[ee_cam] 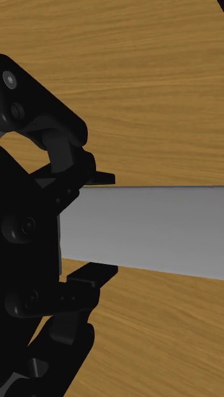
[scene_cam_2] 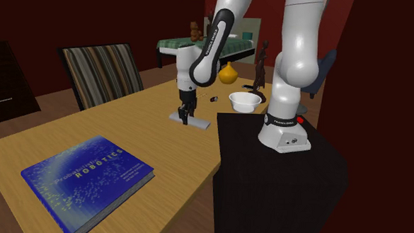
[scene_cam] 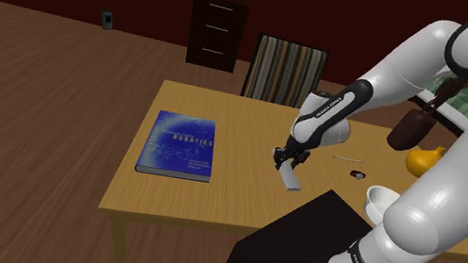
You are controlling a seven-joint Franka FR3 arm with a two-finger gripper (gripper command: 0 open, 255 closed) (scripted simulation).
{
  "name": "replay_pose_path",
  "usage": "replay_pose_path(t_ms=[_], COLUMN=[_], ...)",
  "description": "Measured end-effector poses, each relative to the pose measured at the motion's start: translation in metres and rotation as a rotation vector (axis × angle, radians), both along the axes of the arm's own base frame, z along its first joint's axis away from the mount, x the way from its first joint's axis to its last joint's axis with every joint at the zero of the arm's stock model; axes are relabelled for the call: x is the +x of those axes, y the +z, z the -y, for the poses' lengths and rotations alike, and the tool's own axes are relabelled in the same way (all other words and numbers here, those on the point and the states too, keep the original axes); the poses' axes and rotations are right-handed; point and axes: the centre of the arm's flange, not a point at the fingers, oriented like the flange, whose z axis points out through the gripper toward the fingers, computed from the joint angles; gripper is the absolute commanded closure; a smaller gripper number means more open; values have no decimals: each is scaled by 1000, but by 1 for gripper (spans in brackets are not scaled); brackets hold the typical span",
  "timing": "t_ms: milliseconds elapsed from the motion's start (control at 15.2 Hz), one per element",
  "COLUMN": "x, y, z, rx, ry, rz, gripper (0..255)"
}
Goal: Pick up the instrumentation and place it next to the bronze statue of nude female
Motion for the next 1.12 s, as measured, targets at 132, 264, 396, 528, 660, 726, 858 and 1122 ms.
replay_pose_path(t_ms=[132,264,396,528,660,726,858,1122], x=[1,1,0,0,0,0,0,-1], y=[10,22,32,42,54,58,69,89], z=[0,0,-1,0,-1,0,0,0], rx=[0,0,0,0,0,0,0,0], ry=[0,0,0,0,0,0,0,0], rz=[0,0,0,0,0,0,0,0], gripper=[255,255,255,255,255,255,255,255])
